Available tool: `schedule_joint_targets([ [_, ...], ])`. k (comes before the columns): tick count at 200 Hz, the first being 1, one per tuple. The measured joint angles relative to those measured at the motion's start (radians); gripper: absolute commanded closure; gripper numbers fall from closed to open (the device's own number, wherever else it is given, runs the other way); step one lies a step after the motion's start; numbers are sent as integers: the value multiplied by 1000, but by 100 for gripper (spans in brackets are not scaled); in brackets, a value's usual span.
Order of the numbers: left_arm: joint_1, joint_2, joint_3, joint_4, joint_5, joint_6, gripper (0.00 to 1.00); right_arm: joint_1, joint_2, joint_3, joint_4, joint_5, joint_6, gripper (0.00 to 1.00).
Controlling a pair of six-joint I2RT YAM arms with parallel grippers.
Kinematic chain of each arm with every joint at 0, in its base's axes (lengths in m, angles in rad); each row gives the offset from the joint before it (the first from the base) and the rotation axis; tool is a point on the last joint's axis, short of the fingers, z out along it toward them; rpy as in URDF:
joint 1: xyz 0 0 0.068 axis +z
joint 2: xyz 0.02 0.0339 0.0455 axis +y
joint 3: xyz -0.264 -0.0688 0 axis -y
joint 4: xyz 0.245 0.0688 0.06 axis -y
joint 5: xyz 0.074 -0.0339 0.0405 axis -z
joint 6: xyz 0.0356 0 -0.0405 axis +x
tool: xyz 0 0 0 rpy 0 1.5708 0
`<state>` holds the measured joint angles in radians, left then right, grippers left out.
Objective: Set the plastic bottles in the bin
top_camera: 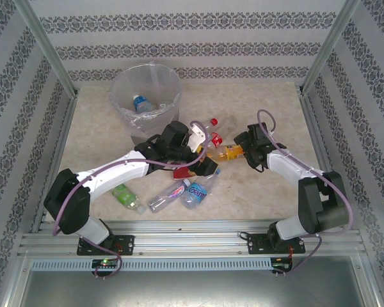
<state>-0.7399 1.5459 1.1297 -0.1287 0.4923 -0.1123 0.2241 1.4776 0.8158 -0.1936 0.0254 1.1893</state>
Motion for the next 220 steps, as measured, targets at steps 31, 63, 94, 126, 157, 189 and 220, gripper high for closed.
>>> schedule_joint_targets([
  [31,0,0,0,3,-8,0,0,0,48,-8,53,-8,34,13],
  [63,0,-11,-5,3,-26,0,0,0,87,-23,105,-7,64,13],
  [94,0,-29,-6,3,-34,0,0,0,135,-23,150,2,85,16],
  [126,0,-36,-6,2,-49,0,0,-4,161,-23,168,26,99,26],
  [157,0,-65,-6,-15,-64,0,0,-13,175,-22,206,58,95,38],
  [189,0,-114,3,-66,-85,0,0,-23,160,-34,229,95,68,44],
  [220,0,-125,45,-128,-98,0,0,-28,85,-76,244,129,27,47],
])
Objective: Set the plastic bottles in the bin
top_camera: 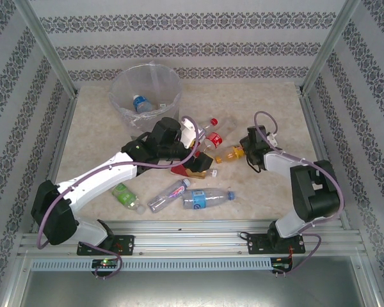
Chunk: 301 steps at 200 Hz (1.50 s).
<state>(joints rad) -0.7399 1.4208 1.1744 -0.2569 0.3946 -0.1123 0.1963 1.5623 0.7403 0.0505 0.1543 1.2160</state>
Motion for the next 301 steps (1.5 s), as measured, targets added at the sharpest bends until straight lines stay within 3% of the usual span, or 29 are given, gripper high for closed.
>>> schedule_joint_targets([
  [81,0,-50,12,-47,-11,-38,0,-18,-167,-23,6,14,-177,51],
  [180,3,-3,60,-46,-6,-52,0,-18,-177,7,-16,-40,-338,52],
  [238,43,65,63,23,92,-107,0,-17,-266,69,-40,-106,-440,51],
  [301,56,168,66,186,195,-196,0,29,-354,171,-39,-281,-531,49],
])
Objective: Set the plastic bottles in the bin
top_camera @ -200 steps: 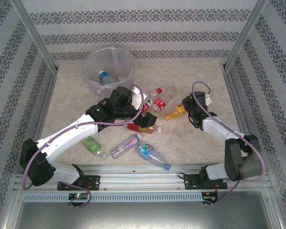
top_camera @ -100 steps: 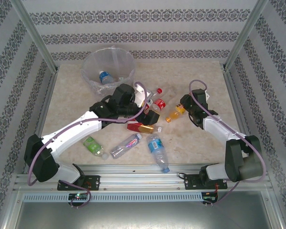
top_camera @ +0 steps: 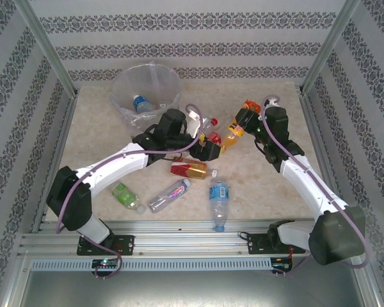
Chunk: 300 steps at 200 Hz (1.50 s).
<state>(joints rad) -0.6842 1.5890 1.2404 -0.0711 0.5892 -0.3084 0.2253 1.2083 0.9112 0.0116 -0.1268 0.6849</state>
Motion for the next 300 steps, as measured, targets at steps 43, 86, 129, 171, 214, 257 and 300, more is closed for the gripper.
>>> schedule_joint_targets([
  [43,4,42,31,71,14,-27,0,43,-19,29,-1,-112,-25,47],
  [86,4,55,64,119,18,-41,3,74,-40,41,-5,-163,-38,46],
  [129,4,103,92,125,34,-63,15,87,-45,43,-8,-178,-39,45],
  [171,4,112,103,125,63,-78,42,87,-45,46,-11,-177,-53,42],
  [214,4,112,103,126,66,-79,54,92,-45,55,-23,-174,-61,37],
  [257,14,112,103,134,81,-113,54,92,-53,56,-42,-179,-64,18],
  [300,71,112,103,143,84,-138,54,91,-151,55,-83,-196,-77,6],
])
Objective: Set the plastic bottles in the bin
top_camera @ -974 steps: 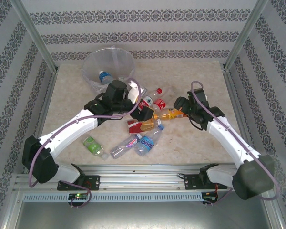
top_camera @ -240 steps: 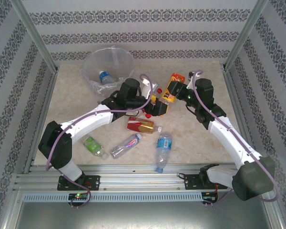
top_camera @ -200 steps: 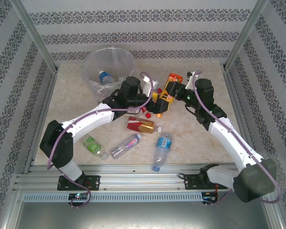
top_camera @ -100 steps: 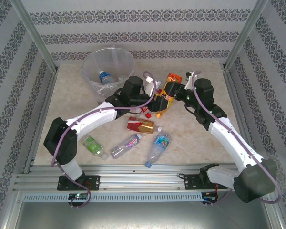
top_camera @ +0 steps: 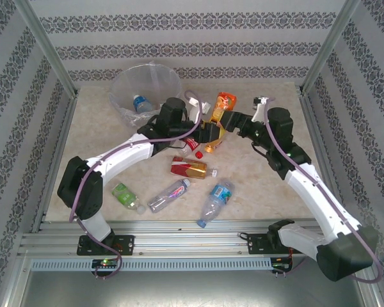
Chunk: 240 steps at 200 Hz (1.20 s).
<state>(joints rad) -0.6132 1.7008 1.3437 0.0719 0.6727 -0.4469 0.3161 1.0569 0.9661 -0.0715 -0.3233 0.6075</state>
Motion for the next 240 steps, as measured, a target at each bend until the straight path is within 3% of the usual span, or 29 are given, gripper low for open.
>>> schedule_joint_targets([
  [49,46,-21,25,-52,-3,2,53,-13,-134,0,-74,-27,-42,2],
  [84,73,-37,163,-200,-63,54,53,-13,-175,0,-170,-26,-86,2],
  [140,114,-51,457,-520,-289,204,52,-13,-186,0,-256,-18,-115,2],
  [178,168,-51,557,-669,-467,288,52,-13,-186,0,-262,-7,-121,3],
  [240,290,-12,576,-719,-541,336,51,-13,-186,0,-270,2,-137,3],
])
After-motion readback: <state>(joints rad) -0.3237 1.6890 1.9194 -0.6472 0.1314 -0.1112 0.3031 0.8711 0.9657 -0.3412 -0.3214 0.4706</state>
